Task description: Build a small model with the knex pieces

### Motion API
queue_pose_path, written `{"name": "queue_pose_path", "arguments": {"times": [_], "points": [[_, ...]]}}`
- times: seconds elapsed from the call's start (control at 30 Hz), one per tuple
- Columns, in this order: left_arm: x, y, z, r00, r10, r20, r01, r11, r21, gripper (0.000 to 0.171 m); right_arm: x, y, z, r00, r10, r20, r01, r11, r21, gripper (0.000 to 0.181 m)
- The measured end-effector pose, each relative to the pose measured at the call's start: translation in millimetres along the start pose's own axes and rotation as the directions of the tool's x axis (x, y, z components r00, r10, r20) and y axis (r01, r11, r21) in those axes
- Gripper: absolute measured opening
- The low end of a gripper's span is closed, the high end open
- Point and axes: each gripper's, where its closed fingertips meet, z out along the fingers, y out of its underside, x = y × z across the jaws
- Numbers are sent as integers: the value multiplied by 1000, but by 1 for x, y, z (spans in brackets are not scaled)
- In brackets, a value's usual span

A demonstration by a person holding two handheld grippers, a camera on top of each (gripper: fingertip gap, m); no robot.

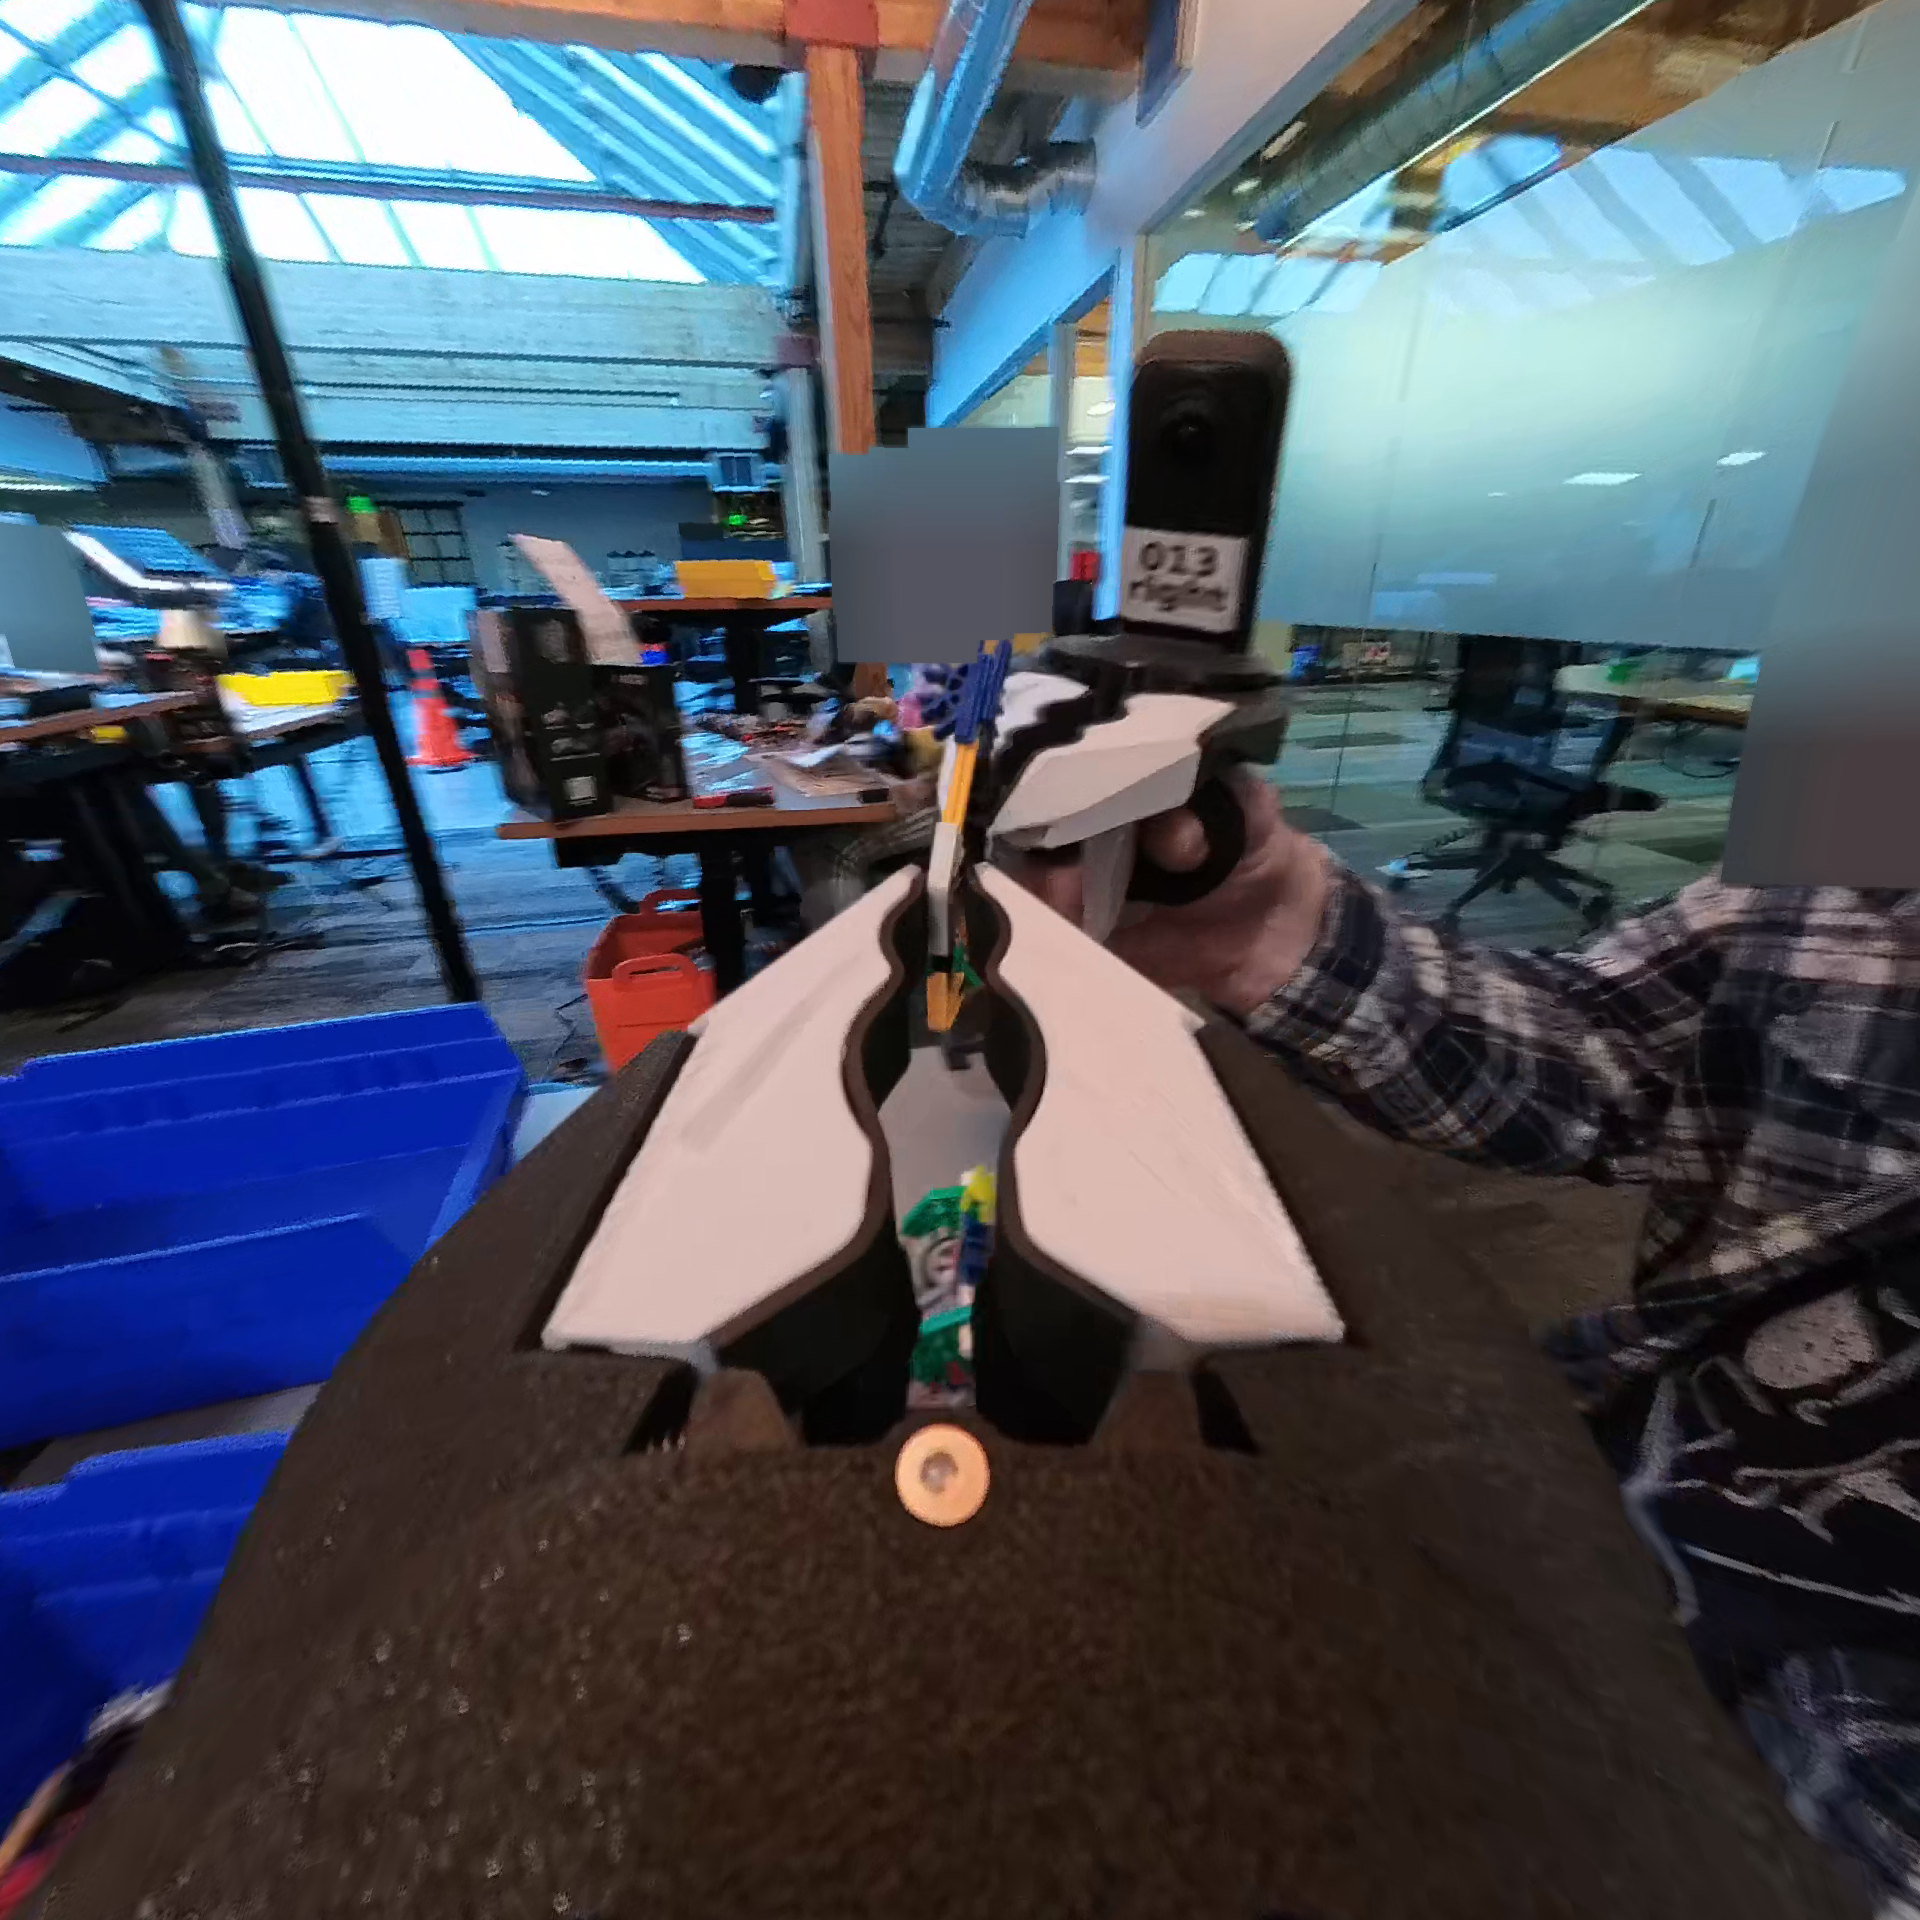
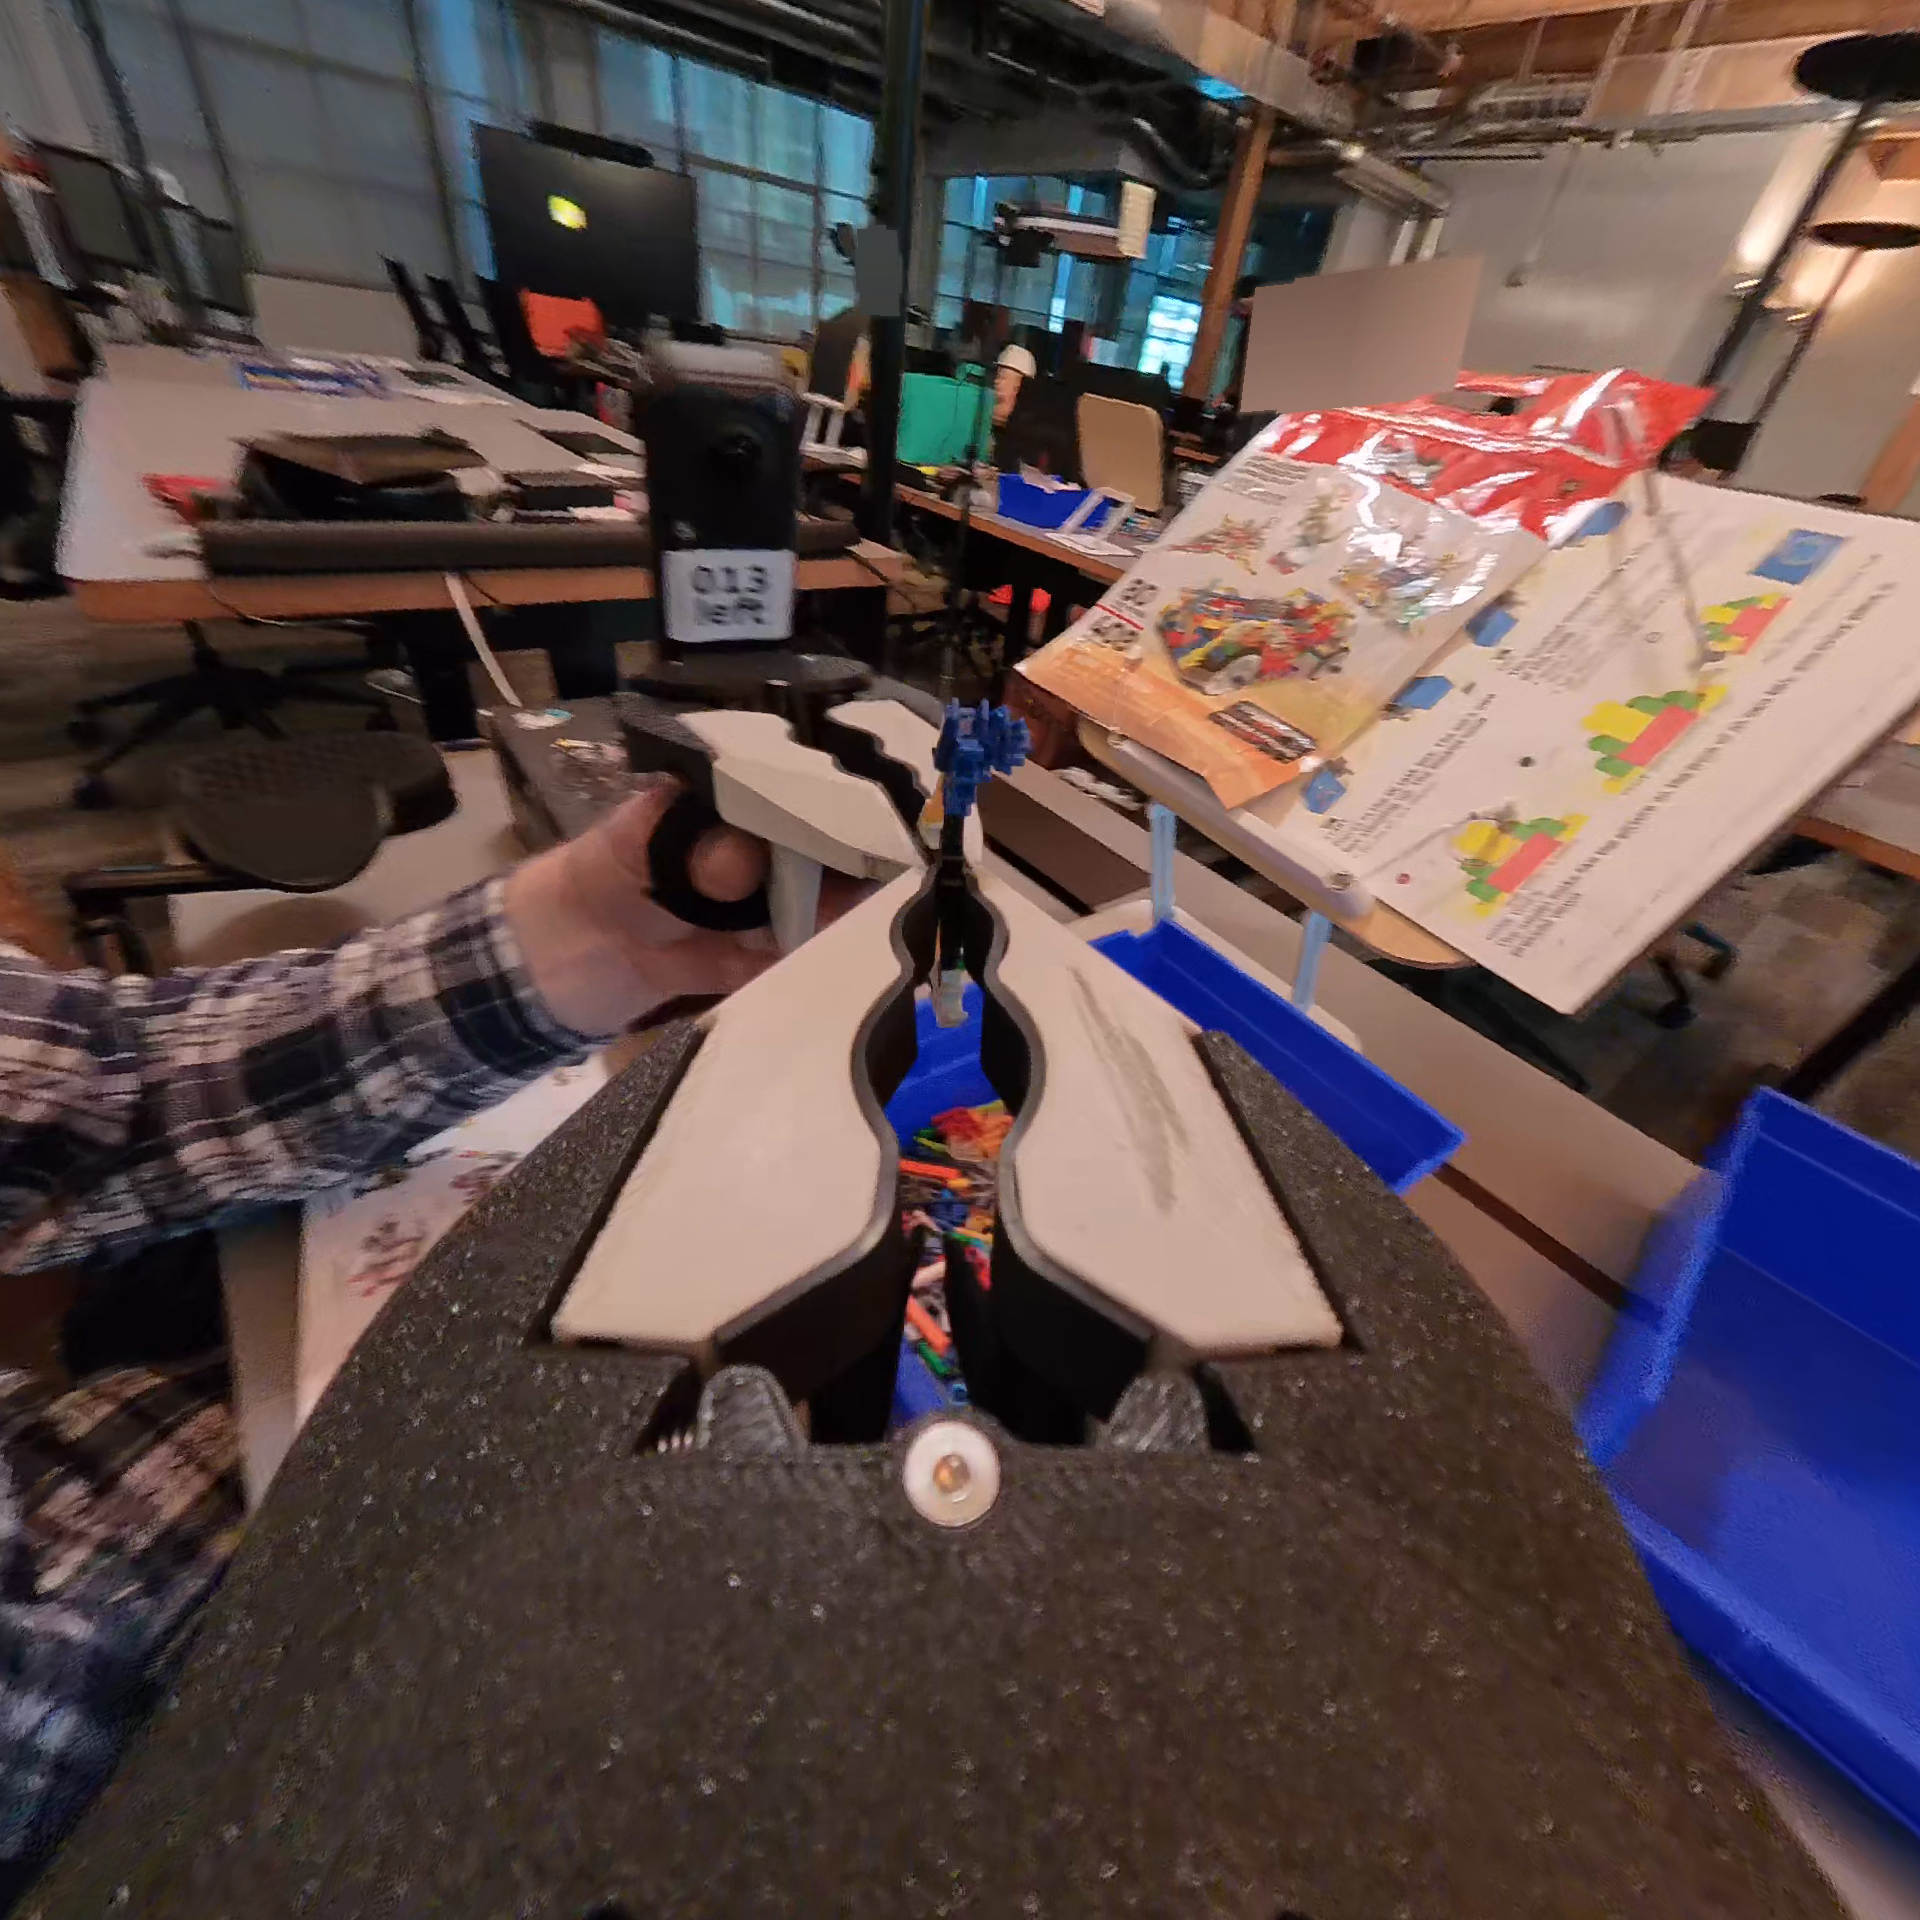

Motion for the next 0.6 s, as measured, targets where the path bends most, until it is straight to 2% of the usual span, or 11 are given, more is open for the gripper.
{"name": "queue_pose_path", "arguments": {"times": [0.17, 0.33, 0.6], "points": [[-18, 1, 2, 986, 56, 155, -53, 998, -25, 1, 21, 2, 7, 981, -105, -163, 101, 994, -31, 0], [-36, 6, 7, 938, 121, 326, -104, 992, -68, 1, 42, 6, 12, 914, -232, -333, 209, 972, -105, 1], [-48, 5, 2, 890, 165, 426, -136, 986, -96, 0, 52, 5, 21, 849, -292, -441, 256, 956, -142, 2]]}}
